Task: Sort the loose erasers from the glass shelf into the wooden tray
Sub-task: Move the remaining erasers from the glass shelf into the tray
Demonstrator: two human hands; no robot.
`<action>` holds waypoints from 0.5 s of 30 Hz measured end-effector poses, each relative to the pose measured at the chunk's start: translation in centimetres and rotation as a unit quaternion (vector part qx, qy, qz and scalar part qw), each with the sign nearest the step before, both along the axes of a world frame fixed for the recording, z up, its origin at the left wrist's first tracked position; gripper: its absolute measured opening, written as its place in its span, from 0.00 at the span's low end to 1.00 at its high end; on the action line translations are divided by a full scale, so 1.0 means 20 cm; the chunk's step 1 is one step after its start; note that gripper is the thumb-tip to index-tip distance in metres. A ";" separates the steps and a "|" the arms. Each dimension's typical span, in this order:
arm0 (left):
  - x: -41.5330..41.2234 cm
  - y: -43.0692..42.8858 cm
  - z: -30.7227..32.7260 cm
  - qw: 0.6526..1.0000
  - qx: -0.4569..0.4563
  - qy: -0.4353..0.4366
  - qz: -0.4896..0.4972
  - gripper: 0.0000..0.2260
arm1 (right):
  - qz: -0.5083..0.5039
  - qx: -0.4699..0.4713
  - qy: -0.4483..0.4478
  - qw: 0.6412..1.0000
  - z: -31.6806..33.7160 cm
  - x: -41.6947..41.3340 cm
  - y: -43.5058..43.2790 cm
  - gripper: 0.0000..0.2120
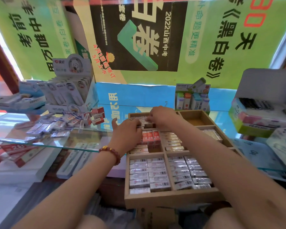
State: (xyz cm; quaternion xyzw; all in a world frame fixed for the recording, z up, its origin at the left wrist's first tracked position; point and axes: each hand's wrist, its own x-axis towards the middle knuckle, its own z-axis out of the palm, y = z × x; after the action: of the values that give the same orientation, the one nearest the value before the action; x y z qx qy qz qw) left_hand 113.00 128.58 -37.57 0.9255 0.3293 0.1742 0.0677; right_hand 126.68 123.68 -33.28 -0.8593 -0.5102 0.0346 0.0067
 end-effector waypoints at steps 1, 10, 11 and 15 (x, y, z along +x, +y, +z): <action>-0.01 0.00 0.00 1.000 0.018 -0.015 0.002 0.13 | -0.002 -0.020 0.003 1.000 0.03 -0.01 0.00 0.19; -0.41 0.25 -0.04 0.983 0.062 -0.082 0.151 0.14 | 0.113 0.165 0.032 0.979 0.12 -0.24 0.12 0.13; -0.46 0.29 -0.06 0.982 0.048 -0.079 0.163 0.16 | 0.140 0.158 0.049 0.976 0.10 -0.28 0.15 0.13; -0.57 0.39 -0.13 0.977 0.010 -0.116 0.180 0.22 | 0.212 0.087 0.048 0.972 -0.03 -0.40 0.31 0.20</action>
State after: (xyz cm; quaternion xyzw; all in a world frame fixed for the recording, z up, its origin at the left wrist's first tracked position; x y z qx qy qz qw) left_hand 101.53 136.39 -40.08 0.8252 0.4789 0.2926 0.0640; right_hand 118.68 129.91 -33.88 -0.7251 -0.6808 0.0318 0.0989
